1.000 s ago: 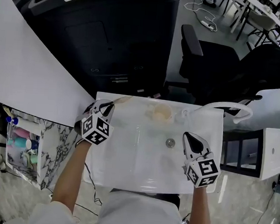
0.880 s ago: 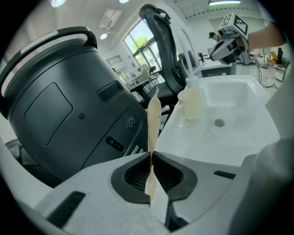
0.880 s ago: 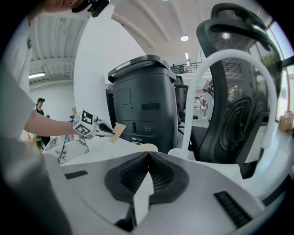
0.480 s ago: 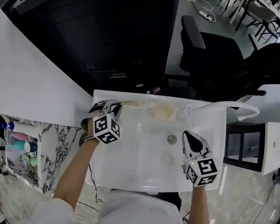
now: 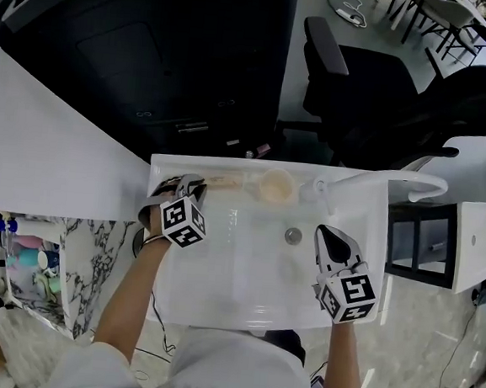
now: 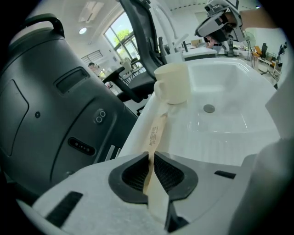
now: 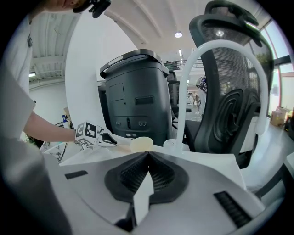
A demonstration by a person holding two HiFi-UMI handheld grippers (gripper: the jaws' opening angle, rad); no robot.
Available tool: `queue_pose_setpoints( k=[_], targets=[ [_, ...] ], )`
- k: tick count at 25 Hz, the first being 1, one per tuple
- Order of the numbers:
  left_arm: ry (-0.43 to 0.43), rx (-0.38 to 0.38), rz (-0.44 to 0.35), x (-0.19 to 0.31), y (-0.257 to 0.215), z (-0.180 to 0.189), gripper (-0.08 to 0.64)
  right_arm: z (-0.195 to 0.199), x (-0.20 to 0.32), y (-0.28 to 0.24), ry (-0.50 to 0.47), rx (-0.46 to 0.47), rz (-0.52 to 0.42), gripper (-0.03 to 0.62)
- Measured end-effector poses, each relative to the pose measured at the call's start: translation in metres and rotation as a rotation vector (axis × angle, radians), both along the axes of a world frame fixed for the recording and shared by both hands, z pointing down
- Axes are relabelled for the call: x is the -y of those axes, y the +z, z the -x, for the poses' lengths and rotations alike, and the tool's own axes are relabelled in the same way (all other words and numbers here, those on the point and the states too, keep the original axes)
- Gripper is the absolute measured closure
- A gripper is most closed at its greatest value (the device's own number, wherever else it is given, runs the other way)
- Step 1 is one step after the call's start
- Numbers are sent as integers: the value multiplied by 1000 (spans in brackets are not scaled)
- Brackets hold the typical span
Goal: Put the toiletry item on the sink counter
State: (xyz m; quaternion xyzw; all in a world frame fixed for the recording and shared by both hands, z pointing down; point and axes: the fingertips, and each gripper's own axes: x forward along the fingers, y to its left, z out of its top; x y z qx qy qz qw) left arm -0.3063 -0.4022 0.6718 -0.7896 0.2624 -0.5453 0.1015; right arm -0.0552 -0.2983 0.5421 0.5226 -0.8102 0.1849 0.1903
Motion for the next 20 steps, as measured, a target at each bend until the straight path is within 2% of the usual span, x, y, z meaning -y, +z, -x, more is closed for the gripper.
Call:
queue_pose_setpoints(
  k=[5, 12, 16, 20],
  targets=[
    [35, 35, 34, -8, 17, -5, 517, -18, -10, 3, 40, 2, 8, 595],
    [-56, -59, 124, -18, 13, -9, 453, -36, -26, 5, 62, 10, 18, 595],
    [-110, -89, 108, -32, -2, -14, 445, -43, -31, -10, 21, -9, -6, 595],
    [-217, -192, 42, -47, -35, -20, 457, -56, -35, -32, -4, -24, -49, 595]
  ],
)
